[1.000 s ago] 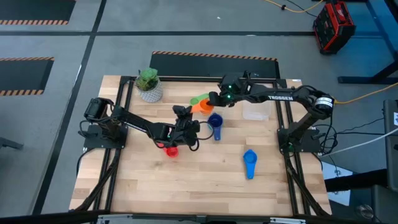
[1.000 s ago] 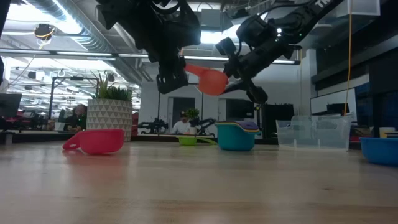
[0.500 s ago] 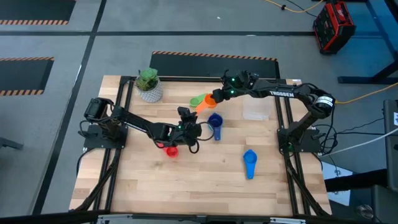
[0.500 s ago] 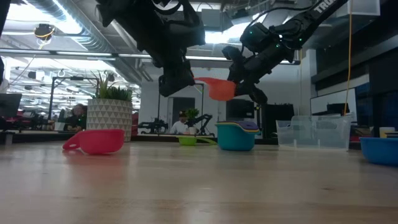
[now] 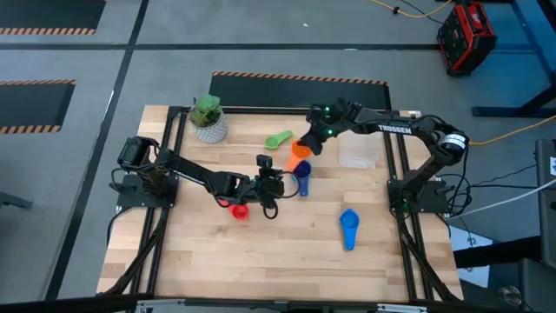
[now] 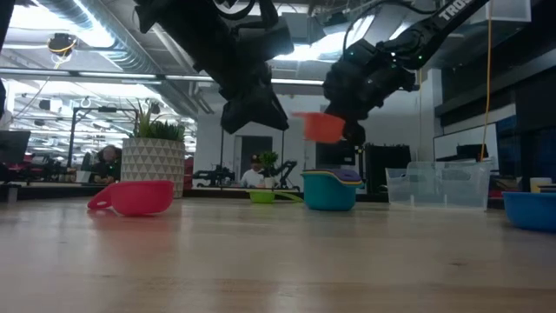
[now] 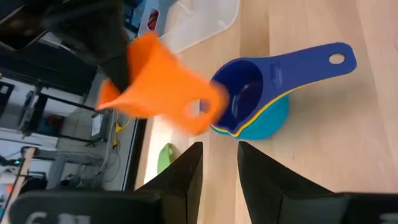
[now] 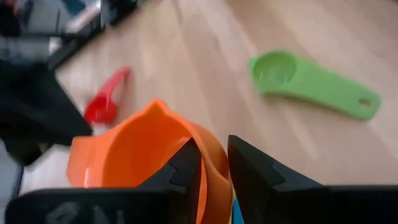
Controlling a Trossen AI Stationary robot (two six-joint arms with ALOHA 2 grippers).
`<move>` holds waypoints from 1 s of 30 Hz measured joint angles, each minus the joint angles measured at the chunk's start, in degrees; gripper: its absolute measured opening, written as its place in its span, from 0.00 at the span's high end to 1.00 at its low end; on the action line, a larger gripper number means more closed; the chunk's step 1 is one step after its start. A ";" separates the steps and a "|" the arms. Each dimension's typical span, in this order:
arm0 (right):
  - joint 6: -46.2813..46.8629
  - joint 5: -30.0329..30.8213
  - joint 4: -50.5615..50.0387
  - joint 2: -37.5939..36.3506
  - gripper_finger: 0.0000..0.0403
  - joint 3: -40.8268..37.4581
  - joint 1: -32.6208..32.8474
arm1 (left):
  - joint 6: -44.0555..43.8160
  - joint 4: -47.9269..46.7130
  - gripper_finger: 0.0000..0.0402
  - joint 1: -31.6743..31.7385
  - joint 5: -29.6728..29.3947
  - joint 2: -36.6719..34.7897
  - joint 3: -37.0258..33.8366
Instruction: Nest measuring cups in basket
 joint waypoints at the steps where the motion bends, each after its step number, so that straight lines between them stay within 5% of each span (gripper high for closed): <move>1: -1.70 -0.05 -1.53 0.00 0.79 0.00 0.32 | -0.13 0.00 0.77 0.00 0.02 0.00 0.00; 20: -21.27 1.27 -7.83 0.14 0.79 0.00 4.47 | -3.15 0.00 0.77 -0.31 0.11 0.02 0.00; 30: -23.30 -0.20 -7.39 3.89 0.79 0.00 4.50 | -3.21 0.00 0.77 -0.31 0.09 0.02 0.00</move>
